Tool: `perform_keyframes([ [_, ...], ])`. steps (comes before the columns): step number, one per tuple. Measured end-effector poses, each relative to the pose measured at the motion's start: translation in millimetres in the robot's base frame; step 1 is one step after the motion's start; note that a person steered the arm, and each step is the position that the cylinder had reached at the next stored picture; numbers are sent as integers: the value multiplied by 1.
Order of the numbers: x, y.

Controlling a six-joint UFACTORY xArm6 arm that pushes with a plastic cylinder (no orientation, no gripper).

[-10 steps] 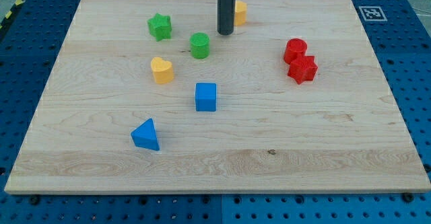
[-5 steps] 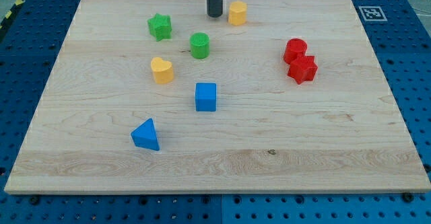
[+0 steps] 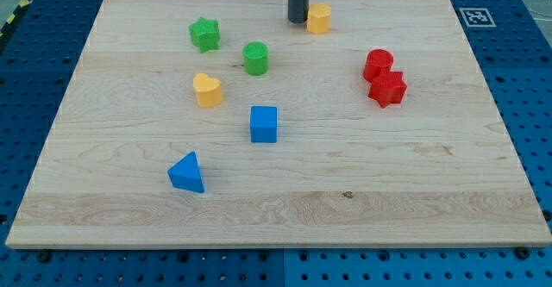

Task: Move the yellow hexagon right to the red circle

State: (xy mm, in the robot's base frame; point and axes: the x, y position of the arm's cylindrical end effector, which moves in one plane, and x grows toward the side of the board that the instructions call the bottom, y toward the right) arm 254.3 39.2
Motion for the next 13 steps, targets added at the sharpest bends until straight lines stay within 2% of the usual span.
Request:
perform_keyframes([
  [1, 0, 7],
  [3, 30, 19],
  [7, 29, 26],
  [8, 15, 14],
  [9, -13, 26],
  [10, 5, 64],
  [13, 13, 84],
])
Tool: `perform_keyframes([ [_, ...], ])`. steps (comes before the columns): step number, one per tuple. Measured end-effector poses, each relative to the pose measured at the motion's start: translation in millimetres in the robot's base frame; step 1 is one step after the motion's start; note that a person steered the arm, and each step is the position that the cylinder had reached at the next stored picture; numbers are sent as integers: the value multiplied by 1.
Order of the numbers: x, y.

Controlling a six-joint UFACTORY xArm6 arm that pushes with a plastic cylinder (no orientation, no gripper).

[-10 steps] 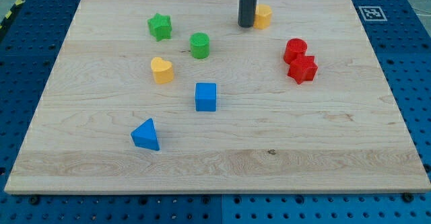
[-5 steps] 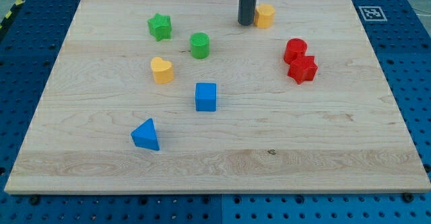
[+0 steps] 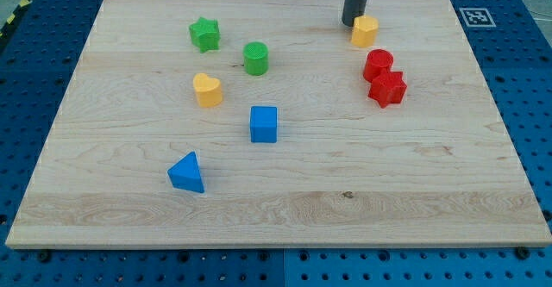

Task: Move the yellow hexagon right to the red circle

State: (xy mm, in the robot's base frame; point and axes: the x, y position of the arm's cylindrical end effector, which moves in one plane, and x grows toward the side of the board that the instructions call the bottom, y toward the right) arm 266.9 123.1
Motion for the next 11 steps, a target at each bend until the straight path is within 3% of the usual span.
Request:
perform_keyframes([
  [11, 51, 45],
])
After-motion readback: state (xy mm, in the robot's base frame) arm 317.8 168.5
